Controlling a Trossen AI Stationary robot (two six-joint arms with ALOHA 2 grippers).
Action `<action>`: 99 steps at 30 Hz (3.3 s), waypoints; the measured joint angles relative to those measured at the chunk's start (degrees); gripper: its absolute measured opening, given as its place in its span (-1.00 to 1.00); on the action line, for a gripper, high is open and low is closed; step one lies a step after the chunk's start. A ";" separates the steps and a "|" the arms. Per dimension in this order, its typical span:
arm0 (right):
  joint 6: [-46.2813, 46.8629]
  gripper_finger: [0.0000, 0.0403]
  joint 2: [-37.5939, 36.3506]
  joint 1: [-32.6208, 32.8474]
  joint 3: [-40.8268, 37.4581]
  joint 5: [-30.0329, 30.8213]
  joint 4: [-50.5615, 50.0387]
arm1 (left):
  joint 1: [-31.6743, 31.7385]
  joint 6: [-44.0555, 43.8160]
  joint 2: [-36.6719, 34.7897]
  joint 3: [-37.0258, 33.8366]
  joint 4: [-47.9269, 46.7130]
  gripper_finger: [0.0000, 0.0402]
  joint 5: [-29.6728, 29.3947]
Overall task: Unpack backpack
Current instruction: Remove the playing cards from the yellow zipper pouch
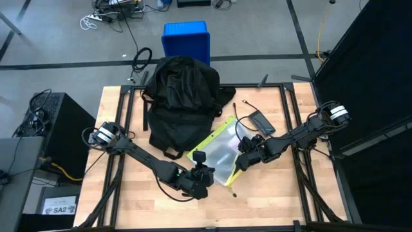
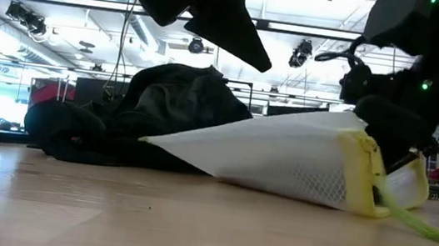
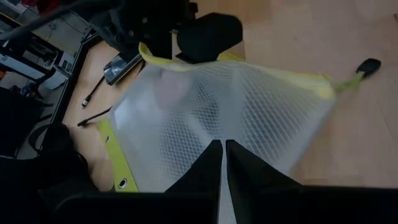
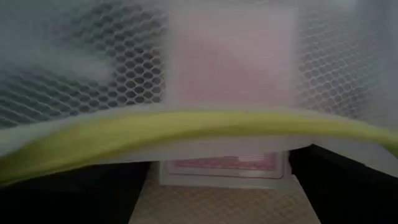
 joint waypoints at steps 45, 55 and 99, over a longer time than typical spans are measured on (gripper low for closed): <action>-2.65 0.39 -1.75 4.29 13.83 -24.84 -11.72 | -0.07 0.02 0.00 -0.02 -0.76 -1.00 0.01; 2.15 0.39 -4.81 9.32 16.35 -28.96 -24.78 | -0.07 0.00 0.00 0.00 -0.81 -1.00 0.01; 9.03 -0.16 0.08 17.67 4.29 -4.79 -3.72 | 0.40 4.27 -1.96 -5.24 6.98 -1.00 1.54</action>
